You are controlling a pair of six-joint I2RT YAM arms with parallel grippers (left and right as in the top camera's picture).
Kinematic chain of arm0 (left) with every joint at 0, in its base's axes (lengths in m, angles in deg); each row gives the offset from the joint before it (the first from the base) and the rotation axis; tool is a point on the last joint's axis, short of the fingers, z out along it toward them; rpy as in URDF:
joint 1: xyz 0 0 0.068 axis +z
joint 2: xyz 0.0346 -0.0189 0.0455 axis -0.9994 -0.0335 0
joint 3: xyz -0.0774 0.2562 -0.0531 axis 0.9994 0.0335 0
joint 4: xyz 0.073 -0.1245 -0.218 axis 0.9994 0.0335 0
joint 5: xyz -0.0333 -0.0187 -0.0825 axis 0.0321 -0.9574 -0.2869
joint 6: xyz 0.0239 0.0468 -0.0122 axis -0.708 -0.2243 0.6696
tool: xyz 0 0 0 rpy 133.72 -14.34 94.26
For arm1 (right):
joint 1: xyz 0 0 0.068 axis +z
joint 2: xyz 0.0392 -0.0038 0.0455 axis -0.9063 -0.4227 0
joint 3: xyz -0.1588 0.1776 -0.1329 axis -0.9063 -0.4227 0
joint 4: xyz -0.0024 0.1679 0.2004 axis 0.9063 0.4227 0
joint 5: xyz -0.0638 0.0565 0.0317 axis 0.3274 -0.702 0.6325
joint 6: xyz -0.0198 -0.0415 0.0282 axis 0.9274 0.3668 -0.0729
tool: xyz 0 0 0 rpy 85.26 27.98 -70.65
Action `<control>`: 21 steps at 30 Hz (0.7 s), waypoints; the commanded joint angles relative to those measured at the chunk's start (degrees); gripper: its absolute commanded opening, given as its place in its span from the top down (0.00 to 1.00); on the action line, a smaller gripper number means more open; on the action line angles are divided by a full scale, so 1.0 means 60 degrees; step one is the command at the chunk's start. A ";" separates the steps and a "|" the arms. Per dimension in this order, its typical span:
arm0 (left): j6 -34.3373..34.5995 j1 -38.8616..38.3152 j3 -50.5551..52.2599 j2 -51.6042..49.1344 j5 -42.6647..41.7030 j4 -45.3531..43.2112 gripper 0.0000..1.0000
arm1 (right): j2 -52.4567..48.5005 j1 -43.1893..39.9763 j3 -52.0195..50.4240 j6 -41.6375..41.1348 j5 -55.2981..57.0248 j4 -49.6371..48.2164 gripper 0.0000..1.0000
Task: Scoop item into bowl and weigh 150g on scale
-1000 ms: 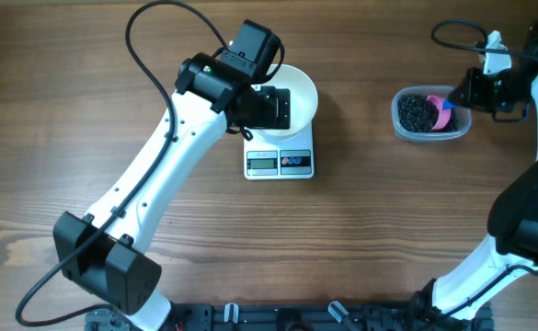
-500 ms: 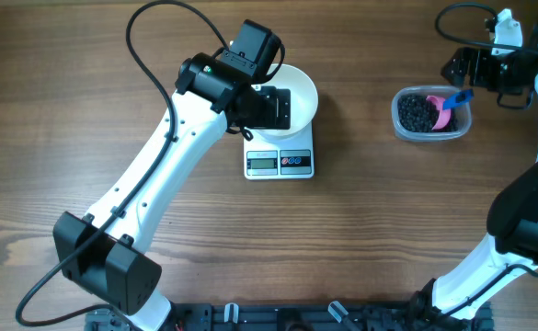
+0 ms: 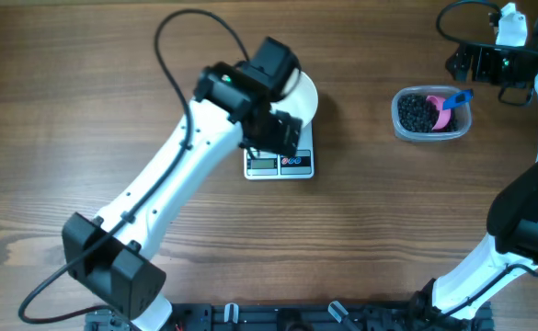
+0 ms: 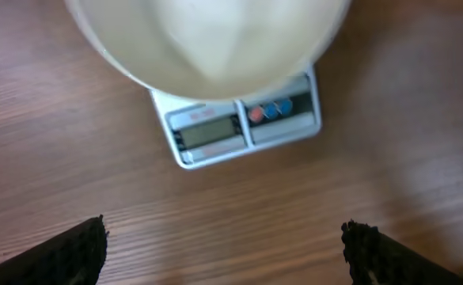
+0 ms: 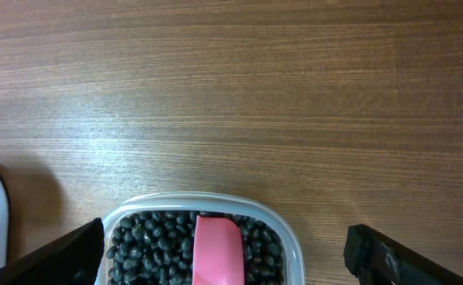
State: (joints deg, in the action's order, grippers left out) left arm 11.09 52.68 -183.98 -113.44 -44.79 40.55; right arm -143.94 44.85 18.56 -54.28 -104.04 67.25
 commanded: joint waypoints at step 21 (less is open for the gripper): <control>-0.2106 -0.2302 0.4240 -0.0517 0.0667 -0.4696 0.00 | -0.0175 0.0040 0.0193 0.0033 0.0066 -0.0044 0.00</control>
State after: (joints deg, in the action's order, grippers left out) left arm 0.51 37.76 -159.13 -115.98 -41.95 12.88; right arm -143.94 44.85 18.56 -54.28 -103.97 67.17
